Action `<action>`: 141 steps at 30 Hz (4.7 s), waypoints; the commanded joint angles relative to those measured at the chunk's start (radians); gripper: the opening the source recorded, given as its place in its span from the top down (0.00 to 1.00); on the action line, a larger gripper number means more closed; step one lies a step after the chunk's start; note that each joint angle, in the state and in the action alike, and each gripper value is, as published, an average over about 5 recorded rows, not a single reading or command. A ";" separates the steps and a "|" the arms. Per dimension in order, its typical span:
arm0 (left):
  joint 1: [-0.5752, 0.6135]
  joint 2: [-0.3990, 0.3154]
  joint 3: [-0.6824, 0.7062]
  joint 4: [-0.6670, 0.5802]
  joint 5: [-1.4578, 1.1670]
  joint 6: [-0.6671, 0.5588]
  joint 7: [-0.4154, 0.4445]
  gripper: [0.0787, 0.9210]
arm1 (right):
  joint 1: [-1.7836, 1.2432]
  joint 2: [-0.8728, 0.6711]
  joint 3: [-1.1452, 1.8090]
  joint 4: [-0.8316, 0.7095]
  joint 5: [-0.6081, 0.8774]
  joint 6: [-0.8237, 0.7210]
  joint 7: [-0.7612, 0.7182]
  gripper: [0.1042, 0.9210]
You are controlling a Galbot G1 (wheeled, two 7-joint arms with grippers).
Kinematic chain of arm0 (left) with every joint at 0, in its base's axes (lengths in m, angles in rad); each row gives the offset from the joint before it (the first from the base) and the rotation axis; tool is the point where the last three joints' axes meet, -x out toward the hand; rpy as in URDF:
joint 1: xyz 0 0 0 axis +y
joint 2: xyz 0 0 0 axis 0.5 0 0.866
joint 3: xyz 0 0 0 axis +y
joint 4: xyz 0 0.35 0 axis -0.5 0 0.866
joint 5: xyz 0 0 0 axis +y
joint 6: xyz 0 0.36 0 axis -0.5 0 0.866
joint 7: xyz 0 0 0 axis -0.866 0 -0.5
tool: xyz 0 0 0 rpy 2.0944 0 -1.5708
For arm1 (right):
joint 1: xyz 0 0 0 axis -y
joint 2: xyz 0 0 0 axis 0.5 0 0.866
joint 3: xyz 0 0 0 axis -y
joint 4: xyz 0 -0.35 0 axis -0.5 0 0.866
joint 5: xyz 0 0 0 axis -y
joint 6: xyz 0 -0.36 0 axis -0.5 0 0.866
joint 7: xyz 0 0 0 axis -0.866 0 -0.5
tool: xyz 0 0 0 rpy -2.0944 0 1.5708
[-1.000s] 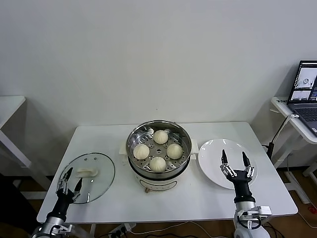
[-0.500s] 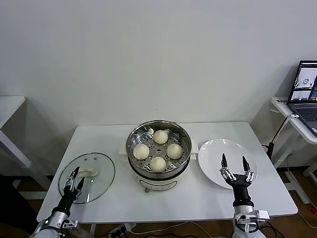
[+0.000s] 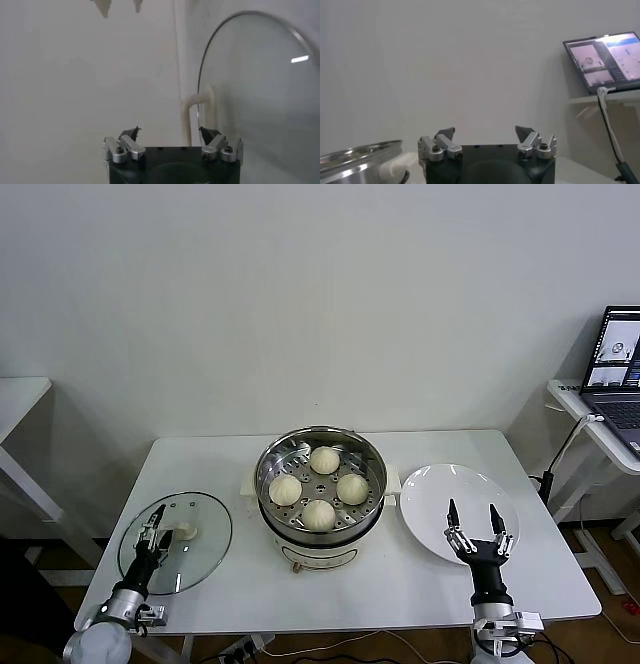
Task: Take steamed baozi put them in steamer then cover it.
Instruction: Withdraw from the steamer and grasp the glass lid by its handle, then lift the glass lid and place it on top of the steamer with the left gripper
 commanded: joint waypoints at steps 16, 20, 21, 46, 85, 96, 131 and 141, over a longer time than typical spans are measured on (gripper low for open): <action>-0.073 -0.002 0.016 0.120 0.031 0.005 -0.031 0.39 | -0.001 0.006 -0.004 -0.027 -0.022 0.018 -0.009 0.12; -0.072 -0.004 0.015 0.121 0.037 -0.008 -0.036 0.52 | -0.001 0.007 -0.004 -0.035 -0.024 0.025 -0.010 0.12; -0.071 -0.004 0.015 0.118 0.040 -0.012 -0.038 0.56 | 0.000 0.008 -0.004 -0.038 -0.026 0.026 -0.010 0.12; 0.164 0.128 0.009 -0.661 -0.249 0.343 0.330 0.86 | 0.028 0.013 -0.020 -0.072 -0.034 0.042 -0.010 0.12; -0.294 0.021 0.903 -0.540 -0.021 0.871 0.606 0.86 | -0.006 0.058 0.003 -0.082 -0.097 0.065 -0.008 0.12; -0.295 -0.065 0.925 -0.474 0.022 0.875 0.601 0.86 | -0.015 0.066 0.009 -0.079 -0.112 0.072 -0.005 0.12; -0.283 -0.150 0.923 -0.380 0.011 0.889 0.529 0.86 | -0.017 0.073 0.001 -0.094 -0.133 0.082 -0.005 0.12; -0.280 -0.144 0.915 -0.373 0.022 0.881 0.523 0.86 | -0.015 0.073 -0.001 -0.097 -0.134 0.084 -0.007 0.12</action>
